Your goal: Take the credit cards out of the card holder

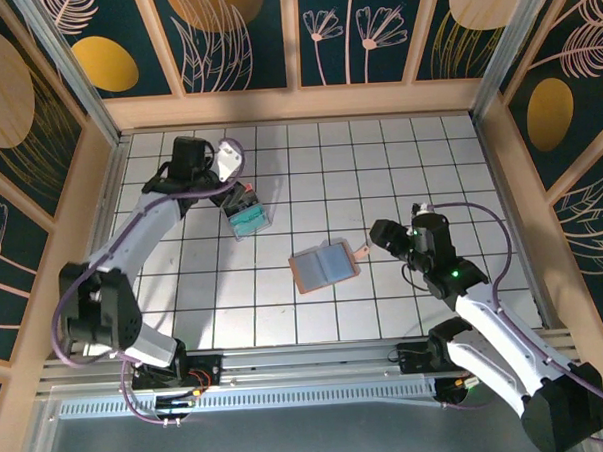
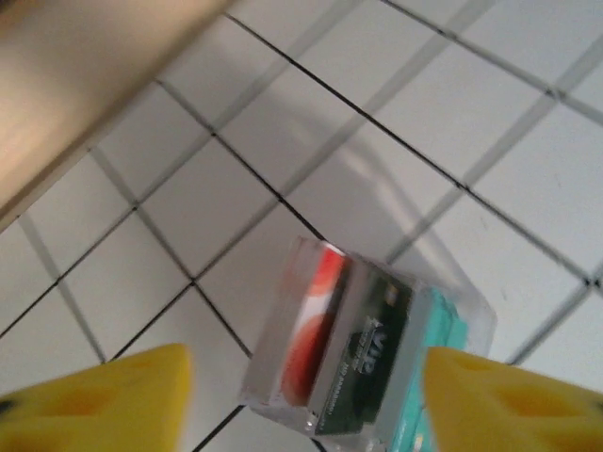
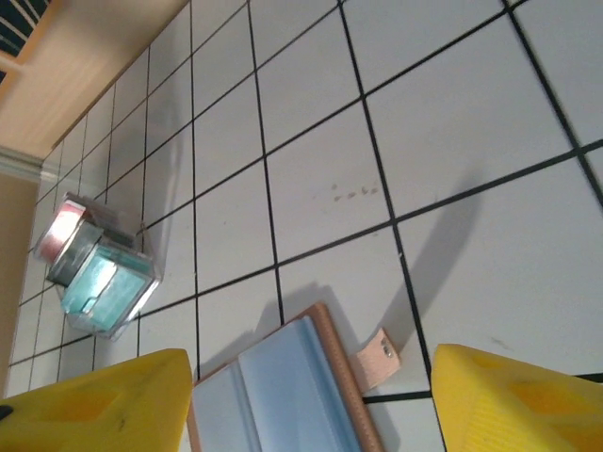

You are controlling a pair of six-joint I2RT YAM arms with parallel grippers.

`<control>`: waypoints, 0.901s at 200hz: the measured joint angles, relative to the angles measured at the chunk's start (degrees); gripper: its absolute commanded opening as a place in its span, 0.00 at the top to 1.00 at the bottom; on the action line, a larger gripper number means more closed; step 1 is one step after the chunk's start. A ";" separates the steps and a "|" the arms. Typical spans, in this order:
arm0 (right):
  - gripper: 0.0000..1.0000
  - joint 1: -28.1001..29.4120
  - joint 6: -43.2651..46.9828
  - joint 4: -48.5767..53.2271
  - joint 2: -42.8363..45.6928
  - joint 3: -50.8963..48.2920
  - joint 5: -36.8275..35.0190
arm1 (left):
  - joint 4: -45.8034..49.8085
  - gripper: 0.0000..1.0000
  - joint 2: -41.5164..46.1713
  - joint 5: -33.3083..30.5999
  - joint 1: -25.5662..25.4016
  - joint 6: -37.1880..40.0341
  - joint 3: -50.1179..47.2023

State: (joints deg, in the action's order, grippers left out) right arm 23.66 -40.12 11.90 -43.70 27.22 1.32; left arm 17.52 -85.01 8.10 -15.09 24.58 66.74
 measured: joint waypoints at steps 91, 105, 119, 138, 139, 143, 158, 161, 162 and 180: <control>0.01 -4.72 7.10 6.58 2.43 3.69 -17.88 | -21.62 0.01 13.09 -27.65 0.11 -26.56 -24.57; 0.01 -6.19 8.70 6.49 2.71 3.67 -20.22 | -24.04 0.01 14.43 -31.36 0.17 -28.46 -28.13; 0.01 -8.15 10.45 5.55 3.41 3.43 -21.73 | -26.80 0.01 15.52 -34.27 0.50 -29.94 -31.12; 0.01 -11.56 13.31 2.10 4.46 2.01 -22.51 | -30.84 0.01 15.72 -36.24 2.34 -32.06 -34.01; 0.01 -11.69 13.40 1.88 4.48 1.95 -22.51 | -30.99 0.01 15.72 -36.30 2.45 -32.11 -34.14; 0.01 -12.59 14.25 0.90 4.66 1.49 -22.38 | -31.95 0.01 15.72 -36.54 2.97 -32.50 -34.77; 0.01 -15.45 16.37 -2.78 4.85 -0.39 -22.16 | -35.87 0.01 15.72 -37.59 4.79 -33.46 -37.55; 0.01 -16.00 16.92 -3.45 4.90 -0.79 -22.10 | -36.52 0.01 15.74 -37.79 5.09 -33.57 -38.10; 0.01 -16.13 17.05 -3.65 4.90 -0.90 -22.05 | -36.70 0.01 15.74 -37.83 5.18 -33.59 -38.23; 0.01 -19.02 19.37 -7.78 5.09 -3.26 -21.11 | -39.15 0.01 15.76 -38.69 6.56 -34.05 -40.54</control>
State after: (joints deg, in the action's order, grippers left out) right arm 4.64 -20.75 4.12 -38.61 23.97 -19.79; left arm -21.63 -69.25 -30.59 -8.54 -9.47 26.20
